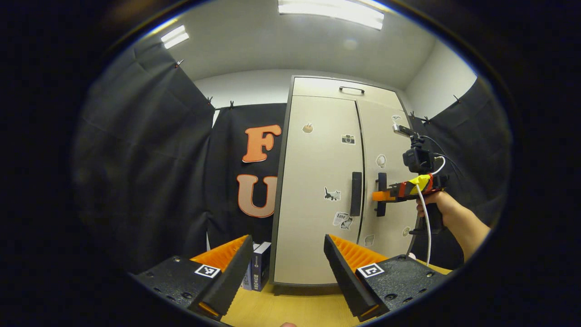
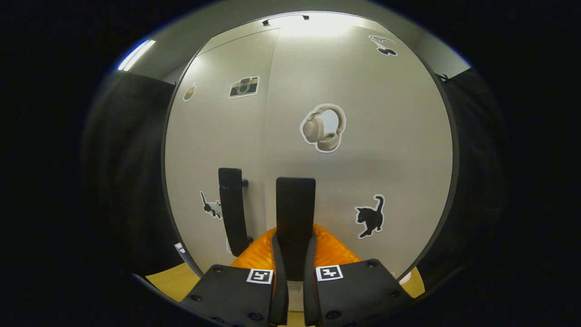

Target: Open the right door of the double-door shoe cabinet with the right hand, and open the left door with the left hand.

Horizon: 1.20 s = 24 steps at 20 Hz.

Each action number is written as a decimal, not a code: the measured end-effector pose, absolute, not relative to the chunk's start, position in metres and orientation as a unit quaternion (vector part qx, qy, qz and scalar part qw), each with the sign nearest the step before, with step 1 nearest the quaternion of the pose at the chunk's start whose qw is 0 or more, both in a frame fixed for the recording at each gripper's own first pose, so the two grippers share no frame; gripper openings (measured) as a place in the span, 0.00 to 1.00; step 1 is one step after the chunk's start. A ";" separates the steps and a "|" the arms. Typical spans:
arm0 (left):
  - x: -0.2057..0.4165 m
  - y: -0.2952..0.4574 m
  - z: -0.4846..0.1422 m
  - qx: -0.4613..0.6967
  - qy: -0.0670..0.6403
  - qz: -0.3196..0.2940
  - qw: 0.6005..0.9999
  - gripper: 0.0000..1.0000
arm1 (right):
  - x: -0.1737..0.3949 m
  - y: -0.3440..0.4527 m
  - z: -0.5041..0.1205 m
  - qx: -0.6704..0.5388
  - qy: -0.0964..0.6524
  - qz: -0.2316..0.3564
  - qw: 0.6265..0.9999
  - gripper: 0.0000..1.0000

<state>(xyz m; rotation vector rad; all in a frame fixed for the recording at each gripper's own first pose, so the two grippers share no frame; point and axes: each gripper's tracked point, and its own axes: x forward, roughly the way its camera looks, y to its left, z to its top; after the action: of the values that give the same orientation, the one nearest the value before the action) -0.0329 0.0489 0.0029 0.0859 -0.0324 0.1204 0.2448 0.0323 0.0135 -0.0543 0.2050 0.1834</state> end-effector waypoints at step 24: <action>-0.009 -0.049 -0.016 0.055 0.005 0.083 0.995 0.94 | 0.081 -0.143 0.041 0.014 0.111 0.176 0.978 0.20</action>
<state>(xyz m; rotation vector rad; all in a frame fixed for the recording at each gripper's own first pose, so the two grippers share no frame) -0.0086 -0.0492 -0.0164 0.1109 0.0092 0.1655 0.0813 -0.1433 0.0406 0.0289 0.2236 0.3546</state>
